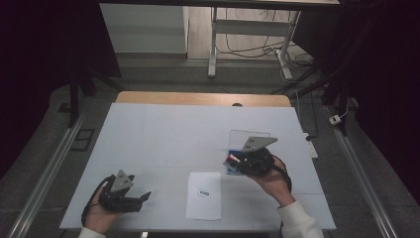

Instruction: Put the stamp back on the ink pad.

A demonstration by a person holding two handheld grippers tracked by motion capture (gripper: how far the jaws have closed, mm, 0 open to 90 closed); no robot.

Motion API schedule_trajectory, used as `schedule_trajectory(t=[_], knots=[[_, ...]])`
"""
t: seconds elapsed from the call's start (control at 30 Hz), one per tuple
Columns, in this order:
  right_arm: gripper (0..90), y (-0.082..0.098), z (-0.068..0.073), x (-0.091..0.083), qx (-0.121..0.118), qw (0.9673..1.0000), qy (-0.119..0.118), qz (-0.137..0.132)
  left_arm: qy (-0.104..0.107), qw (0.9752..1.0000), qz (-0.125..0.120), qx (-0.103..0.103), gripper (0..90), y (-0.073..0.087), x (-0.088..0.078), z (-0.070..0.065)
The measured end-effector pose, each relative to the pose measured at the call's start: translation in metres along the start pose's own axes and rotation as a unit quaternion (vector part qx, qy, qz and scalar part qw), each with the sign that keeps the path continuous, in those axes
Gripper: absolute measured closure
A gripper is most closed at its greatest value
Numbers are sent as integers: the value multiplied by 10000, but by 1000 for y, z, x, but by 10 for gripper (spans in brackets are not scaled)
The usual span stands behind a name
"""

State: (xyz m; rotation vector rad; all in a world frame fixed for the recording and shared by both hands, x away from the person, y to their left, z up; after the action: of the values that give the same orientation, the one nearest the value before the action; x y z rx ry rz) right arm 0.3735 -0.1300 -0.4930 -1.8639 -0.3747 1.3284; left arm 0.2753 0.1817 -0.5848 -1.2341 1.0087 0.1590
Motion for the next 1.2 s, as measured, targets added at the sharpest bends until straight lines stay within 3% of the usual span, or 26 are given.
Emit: schedule_trajectory(t=[0.57,0.97,1.2], knots=[[688,34,-41,-1,338,9958,653,554,21,10000,27,50,184,-2,4,-3],[688,59,-54,17,440,9906,757,1054,-8,10000,46,66,185,-1,4,-3],[683,64,-60,19,509,9882,908,1120,-5,10000,42,53,185,0,4,-2]])
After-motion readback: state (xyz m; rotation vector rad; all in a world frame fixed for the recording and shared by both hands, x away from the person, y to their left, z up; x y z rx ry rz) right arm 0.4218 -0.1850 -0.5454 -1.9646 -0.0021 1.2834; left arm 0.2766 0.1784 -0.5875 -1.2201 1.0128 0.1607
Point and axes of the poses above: each handheld gripper's, and its own axes: x roughly forward along the jaws, y roughly out of its underside, z roughly to its left, the point moved 9 cm from there along x, roughly forward along the jaws, and after that the axes turned 4 degrees about -x, right-handed, at the moved point
